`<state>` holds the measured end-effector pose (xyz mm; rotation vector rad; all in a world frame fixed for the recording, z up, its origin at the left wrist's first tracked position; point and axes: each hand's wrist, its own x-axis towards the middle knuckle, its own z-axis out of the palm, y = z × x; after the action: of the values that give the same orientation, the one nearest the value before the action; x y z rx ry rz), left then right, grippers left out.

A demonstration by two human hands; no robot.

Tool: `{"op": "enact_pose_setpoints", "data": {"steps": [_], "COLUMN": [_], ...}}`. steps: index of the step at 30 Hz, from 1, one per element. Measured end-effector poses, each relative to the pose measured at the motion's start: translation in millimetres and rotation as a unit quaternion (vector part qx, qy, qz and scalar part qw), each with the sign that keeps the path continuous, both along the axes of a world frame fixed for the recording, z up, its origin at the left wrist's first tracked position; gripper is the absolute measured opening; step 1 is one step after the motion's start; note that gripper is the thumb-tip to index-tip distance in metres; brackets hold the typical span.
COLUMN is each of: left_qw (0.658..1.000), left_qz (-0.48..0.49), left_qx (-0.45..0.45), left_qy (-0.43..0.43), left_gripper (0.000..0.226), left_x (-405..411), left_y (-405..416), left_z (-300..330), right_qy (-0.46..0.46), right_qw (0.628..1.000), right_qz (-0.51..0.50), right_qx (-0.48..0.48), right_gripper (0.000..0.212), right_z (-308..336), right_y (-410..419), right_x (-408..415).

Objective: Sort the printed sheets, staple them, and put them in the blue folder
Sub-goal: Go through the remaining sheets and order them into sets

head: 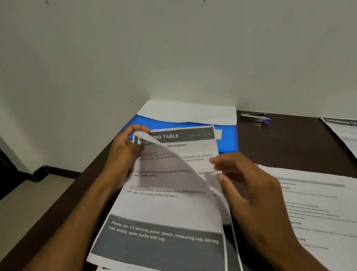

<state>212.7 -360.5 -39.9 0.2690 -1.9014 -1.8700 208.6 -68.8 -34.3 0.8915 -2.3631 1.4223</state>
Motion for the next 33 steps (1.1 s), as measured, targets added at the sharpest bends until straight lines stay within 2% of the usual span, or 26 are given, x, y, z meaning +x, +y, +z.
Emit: {"op": "enact_pose_setpoints", "data": {"steps": [3, 8, 12, 16, 19, 24, 28, 33], "left_qw": [1.0, 0.998, 0.998, 0.999, 0.999, 1.0, 1.0, 0.999], "left_qz": [0.023, -0.004, 0.006, 0.012, 0.012, 0.009, 0.024, 0.038], "left_qx": [0.006, 0.058, 0.065, 0.035, 0.035, 0.01, 0.008, -0.009], "left_qy": [-0.011, 0.012, 0.007, -0.007, -0.005, -0.003, 0.004, -0.014], "left_gripper": [0.045, 0.01, 0.02, 0.052, 0.063, 0.062, 0.066, 0.076], "left_x": [-2.3, 0.3, -3.4, -1.1, 0.2, -0.1, -1.0, -0.2], "left_y": [-1.7, -2.1, -3.4, -0.2, 2.1, 1.3, 3.6, 6.4], "left_z": [-2.1, -0.4, -1.3, 0.0, 1.6, -0.8, 0.0, 1.1], "right_qy": [-0.018, -0.069, -0.078, -0.09, -0.085, -0.053, 0.082, 0.153], "right_qw": [0.994, 0.99, 0.99, 0.989, 0.99, 0.994, 0.994, 0.986], "right_qz": [-0.092, -0.084, -0.094, -0.107, -0.105, -0.089, -0.073, -0.019], "right_qx": [0.054, 0.094, 0.074, 0.055, 0.044, 0.041, 0.011, 0.069], "right_gripper": [0.033, 0.037, 0.035, 0.028, 0.029, 0.016, 0.024, 0.022], "right_z": [-6.5, -7.4, -10.5, -12.7, -15.3, -13.2, -9.5, -8.1], "right_y": [0.5, 0.7, -0.7, -1.3, -0.8, 0.0, -5.1, -5.6], "right_x": [-14.2, -13.0, -15.4, -17.5, -18.9, -15.4, -12.4, 3.4]}}
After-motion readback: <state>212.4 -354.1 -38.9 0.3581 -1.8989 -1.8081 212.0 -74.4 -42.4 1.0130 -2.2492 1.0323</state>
